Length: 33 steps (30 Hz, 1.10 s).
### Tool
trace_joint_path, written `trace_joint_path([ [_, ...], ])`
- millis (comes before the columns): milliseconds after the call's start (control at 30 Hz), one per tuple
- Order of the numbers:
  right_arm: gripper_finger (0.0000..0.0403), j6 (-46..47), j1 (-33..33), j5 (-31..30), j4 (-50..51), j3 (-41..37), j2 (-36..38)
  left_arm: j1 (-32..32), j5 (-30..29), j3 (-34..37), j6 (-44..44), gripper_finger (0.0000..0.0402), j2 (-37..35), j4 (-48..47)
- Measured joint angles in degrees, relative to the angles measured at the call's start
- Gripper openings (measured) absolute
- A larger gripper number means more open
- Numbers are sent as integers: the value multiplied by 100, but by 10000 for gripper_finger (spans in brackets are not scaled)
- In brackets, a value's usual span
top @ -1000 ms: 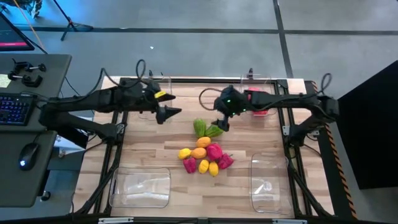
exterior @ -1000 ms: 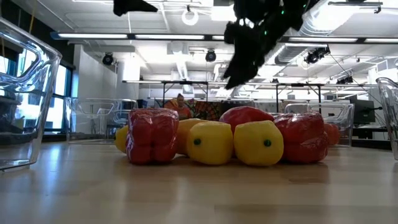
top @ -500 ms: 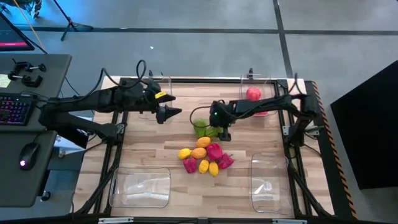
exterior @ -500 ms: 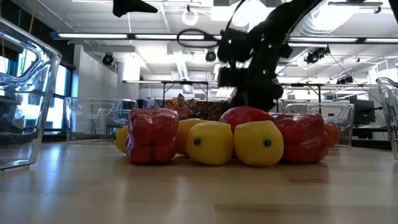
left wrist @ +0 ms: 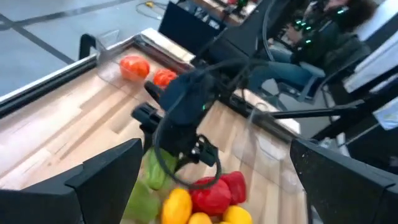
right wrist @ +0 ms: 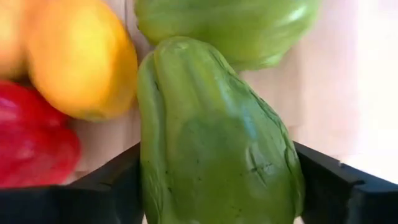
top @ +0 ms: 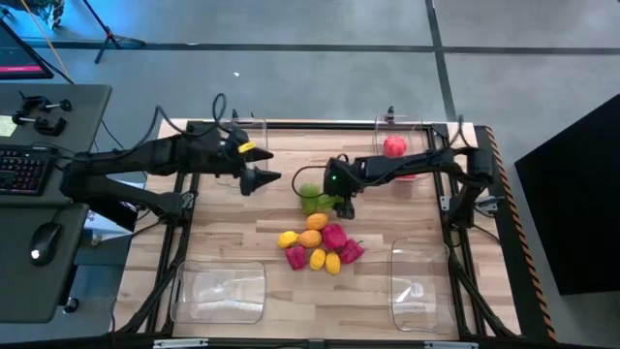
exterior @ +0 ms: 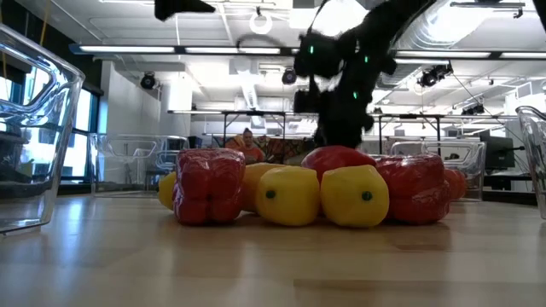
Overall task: Sort produce into baskets
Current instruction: Put the green chayote into the top left transparent bin
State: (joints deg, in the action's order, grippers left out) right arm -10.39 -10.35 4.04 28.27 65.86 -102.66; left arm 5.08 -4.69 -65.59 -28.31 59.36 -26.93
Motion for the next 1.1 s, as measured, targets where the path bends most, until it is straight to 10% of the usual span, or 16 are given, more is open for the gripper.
trace_joint_path([
  [367,273,592,-234,-798,-1906,736,855,66,-1225,-438,485,397,-850,-229],
  [700,300,2466,-92,-664,-5583,851,-641,64,-1700,-438,458,397,-895,-230],
  [1100,303,2872,-87,-658,-5931,2817,-2547,64,-1722,-438,450,397,-805,-232],
])
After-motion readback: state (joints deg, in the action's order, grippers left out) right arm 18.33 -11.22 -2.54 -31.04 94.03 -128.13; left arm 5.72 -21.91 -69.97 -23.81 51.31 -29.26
